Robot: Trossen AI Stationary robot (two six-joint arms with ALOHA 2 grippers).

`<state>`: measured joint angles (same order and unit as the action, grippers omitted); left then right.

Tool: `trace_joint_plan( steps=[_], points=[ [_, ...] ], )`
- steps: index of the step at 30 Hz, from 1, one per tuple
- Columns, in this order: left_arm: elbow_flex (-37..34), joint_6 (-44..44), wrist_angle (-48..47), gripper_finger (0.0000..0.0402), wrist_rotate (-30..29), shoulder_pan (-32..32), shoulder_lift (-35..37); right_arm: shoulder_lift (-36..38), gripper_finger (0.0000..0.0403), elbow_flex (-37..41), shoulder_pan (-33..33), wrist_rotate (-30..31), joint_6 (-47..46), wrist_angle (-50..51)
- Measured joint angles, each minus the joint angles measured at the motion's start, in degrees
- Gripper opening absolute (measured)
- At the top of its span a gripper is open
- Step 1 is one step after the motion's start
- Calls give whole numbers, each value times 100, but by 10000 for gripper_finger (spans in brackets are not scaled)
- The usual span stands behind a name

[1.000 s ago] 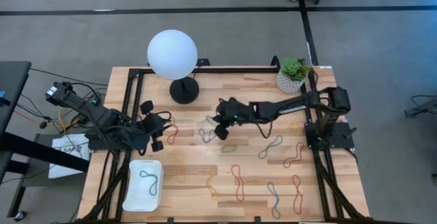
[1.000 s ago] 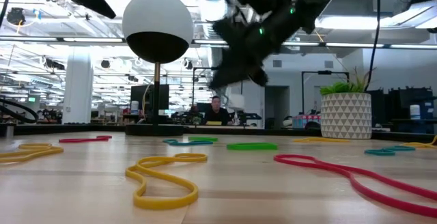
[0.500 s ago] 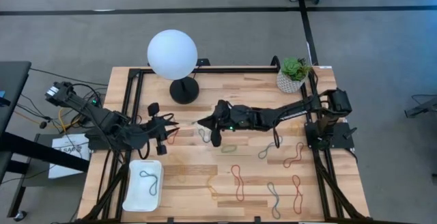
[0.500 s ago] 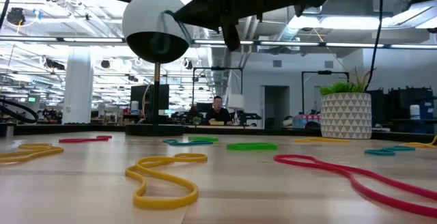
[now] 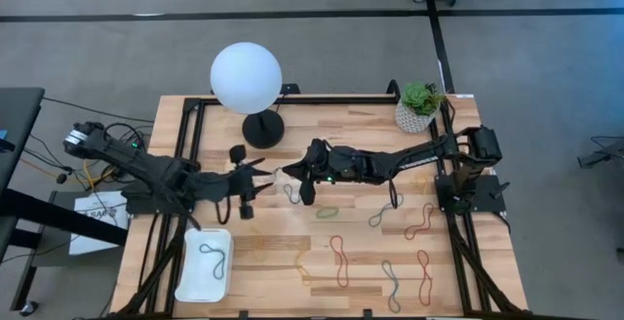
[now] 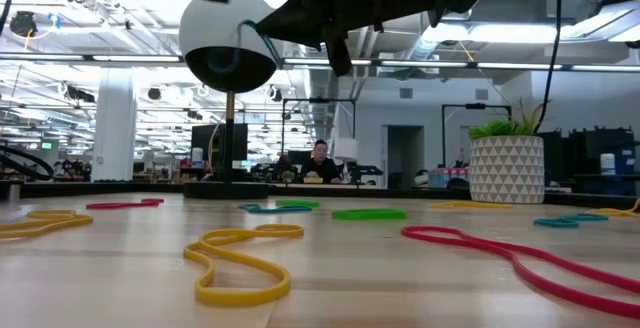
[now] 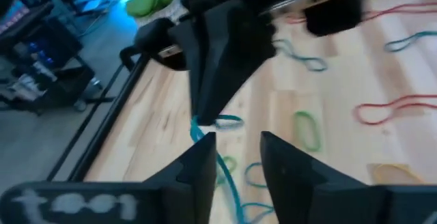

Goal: Pick and place items into bin
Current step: Put the blue rubber band into the white bin

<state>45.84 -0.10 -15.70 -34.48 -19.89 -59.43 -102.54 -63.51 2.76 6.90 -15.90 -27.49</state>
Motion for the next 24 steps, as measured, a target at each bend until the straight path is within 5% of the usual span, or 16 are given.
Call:
trace_joint_plan(
  steps=[7,13,18,24],
  points=[
    [0,-103,178,171,-318,353,-582,2,1,-2,22,-6,0,36],
    [0,42,485,182,-444,519,-944,5,1,-4,9,2,101,42],
    [0,91,464,134,-587,526,-1017,9,4,-6,11,0,138,66],
    [2,106,468,23,-544,476,-976,13,33,-7,9,81,138,424]
  ],
)
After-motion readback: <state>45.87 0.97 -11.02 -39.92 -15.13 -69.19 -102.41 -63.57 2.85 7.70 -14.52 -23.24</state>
